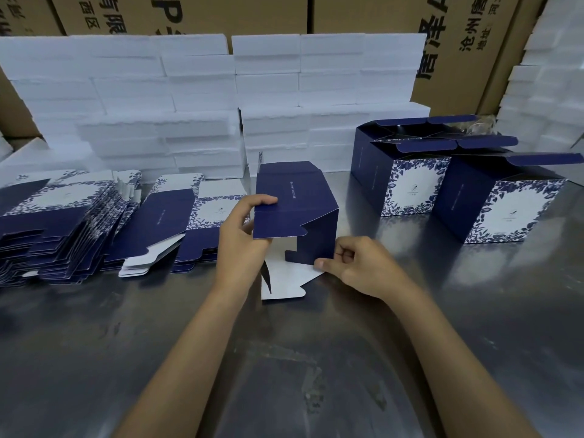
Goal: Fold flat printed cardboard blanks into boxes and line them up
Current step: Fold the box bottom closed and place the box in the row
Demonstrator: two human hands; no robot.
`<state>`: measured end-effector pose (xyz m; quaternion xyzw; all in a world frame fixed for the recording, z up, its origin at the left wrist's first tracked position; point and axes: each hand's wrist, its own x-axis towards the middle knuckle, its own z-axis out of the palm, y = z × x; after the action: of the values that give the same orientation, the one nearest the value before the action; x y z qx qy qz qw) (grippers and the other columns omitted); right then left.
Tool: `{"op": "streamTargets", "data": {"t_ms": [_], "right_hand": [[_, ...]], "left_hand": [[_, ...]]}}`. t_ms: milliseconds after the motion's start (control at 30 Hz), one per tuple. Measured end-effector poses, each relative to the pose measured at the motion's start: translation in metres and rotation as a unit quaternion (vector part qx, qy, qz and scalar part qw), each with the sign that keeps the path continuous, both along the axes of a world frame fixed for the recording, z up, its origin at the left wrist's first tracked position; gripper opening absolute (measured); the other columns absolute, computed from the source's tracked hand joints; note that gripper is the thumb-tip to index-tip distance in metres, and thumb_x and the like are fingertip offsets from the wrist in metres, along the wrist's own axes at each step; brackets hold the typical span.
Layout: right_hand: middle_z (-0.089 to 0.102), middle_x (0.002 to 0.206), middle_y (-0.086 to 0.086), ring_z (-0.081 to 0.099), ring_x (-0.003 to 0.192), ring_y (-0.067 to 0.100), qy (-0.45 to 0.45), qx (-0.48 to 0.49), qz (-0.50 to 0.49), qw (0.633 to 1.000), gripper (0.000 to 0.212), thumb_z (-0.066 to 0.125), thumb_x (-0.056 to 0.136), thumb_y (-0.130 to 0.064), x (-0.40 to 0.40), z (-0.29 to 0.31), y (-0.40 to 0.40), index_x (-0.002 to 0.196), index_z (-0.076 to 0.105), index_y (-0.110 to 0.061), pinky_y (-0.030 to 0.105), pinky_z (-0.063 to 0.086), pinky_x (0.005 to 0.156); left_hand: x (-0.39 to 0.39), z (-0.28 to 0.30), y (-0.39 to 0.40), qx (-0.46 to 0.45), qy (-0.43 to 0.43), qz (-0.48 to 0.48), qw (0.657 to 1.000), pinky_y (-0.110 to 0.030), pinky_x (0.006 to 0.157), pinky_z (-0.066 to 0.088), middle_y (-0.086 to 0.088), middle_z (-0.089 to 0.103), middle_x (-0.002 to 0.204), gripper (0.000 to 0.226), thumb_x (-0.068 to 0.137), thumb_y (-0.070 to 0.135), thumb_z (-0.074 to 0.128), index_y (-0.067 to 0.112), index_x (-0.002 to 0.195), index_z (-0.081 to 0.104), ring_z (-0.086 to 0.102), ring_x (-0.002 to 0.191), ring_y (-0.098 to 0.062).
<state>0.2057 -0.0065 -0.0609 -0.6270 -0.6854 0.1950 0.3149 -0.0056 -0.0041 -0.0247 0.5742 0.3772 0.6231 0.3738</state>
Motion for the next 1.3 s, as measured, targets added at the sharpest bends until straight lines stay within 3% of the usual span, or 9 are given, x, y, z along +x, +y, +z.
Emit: {"op": "streamTargets", "data": {"t_ms": [200,400,533,667,800,967,1067,1167,1300], "right_hand": [[0.043,0.046,-0.012,0.042,0.052,0.007,0.004,0.003,-0.004,1.000,0.051,0.077,0.090,-0.034,-0.003,0.001,0.002,0.057,0.042,-0.017,0.021,0.032,0.049],[0.053,0.050,-0.004,0.045,0.052,0.007,0.010,0.007,-0.012,1.000,0.048,0.079,0.084,-0.046,-0.003,0.008,-0.003,0.060,0.053,-0.013,0.020,0.036,0.050],[0.052,0.044,-0.016,0.046,0.052,0.004,0.001,0.011,-0.007,1.000,0.046,0.076,0.091,-0.036,-0.005,0.012,-0.004,0.060,0.049,-0.013,0.015,0.036,0.050],[0.053,0.052,-0.003,0.041,0.053,0.009,0.010,0.022,-0.012,1.000,0.046,0.077,0.088,-0.042,-0.004,0.016,-0.007,0.060,0.053,-0.014,0.020,0.032,0.050],[0.034,0.050,-0.005,0.034,0.052,0.012,0.024,0.059,-0.003,0.998,0.051,0.076,0.091,-0.034,-0.005,0.019,-0.008,0.058,0.041,-0.017,0.022,0.030,0.050],[0.040,0.052,-0.008,0.036,0.053,0.010,0.037,0.066,-0.006,0.997,0.047,0.077,0.088,-0.041,-0.004,0.020,-0.010,0.060,0.048,-0.017,0.022,0.032,0.052],[0.036,0.054,-0.009,0.033,0.056,0.009,0.083,0.122,-0.004,0.989,0.045,0.075,0.090,-0.040,-0.005,0.023,-0.010,0.065,0.048,-0.014,0.022,0.030,0.053],[0.031,0.055,-0.008,0.029,0.058,0.010,0.081,0.139,0.006,0.987,0.045,0.073,0.093,-0.031,-0.006,0.026,-0.011,0.066,0.043,-0.011,0.025,0.026,0.055],[0.040,0.059,-0.007,0.035,0.058,0.008,0.099,0.113,-0.008,0.989,0.038,0.074,0.091,-0.030,-0.007,0.030,-0.014,0.068,0.050,-0.012,0.023,0.031,0.058]], "left_hand": [[0.001,-0.001,-0.001,-0.003,0.002,-0.008,1.000,-0.029,0.088,0.056,0.016,0.072,0.109,0.042,0.085,-0.005,0.068,0.032,0.105,0.069,0.069,0.103,-0.006],[0.001,0.001,-0.001,0.005,0.009,-0.004,1.000,-0.020,0.085,0.055,0.020,0.072,0.106,0.038,0.087,-0.005,0.067,0.026,0.107,0.068,0.067,0.101,0.000],[0.001,0.001,-0.001,0.006,0.011,-0.009,1.000,-0.015,0.080,0.052,0.020,0.072,0.107,0.038,0.086,-0.005,0.067,0.027,0.106,0.069,0.067,0.101,0.001],[0.000,0.000,-0.001,0.003,0.006,-0.008,1.000,-0.022,0.084,0.055,0.018,0.072,0.109,0.036,0.081,0.005,0.068,0.031,0.105,0.069,0.068,0.103,-0.002],[0.001,0.000,0.000,-0.004,0.008,-0.007,1.000,-0.035,0.092,0.056,0.016,0.072,0.110,0.037,0.080,0.007,0.068,0.036,0.103,0.069,0.068,0.106,-0.008],[0.003,0.002,-0.001,-0.003,0.012,-0.004,1.000,-0.024,0.084,0.055,0.017,0.072,0.109,0.035,0.076,0.014,0.067,0.036,0.102,0.069,0.068,0.104,-0.005],[0.002,0.001,-0.002,-0.004,0.013,-0.008,1.000,-0.027,0.087,0.056,0.016,0.072,0.110,0.035,0.076,0.013,0.067,0.034,0.104,0.069,0.068,0.105,-0.006],[0.004,0.002,-0.002,-0.007,0.015,-0.011,1.000,-0.027,0.088,0.055,0.017,0.072,0.109,0.037,0.082,0.003,0.071,0.030,0.107,0.068,0.068,0.105,-0.005],[0.001,0.004,-0.001,-0.014,0.036,-0.028,0.999,-0.021,0.086,0.055,0.024,0.071,0.107,0.040,0.086,-0.003,0.071,0.028,0.110,0.066,0.067,0.103,0.001]]}}
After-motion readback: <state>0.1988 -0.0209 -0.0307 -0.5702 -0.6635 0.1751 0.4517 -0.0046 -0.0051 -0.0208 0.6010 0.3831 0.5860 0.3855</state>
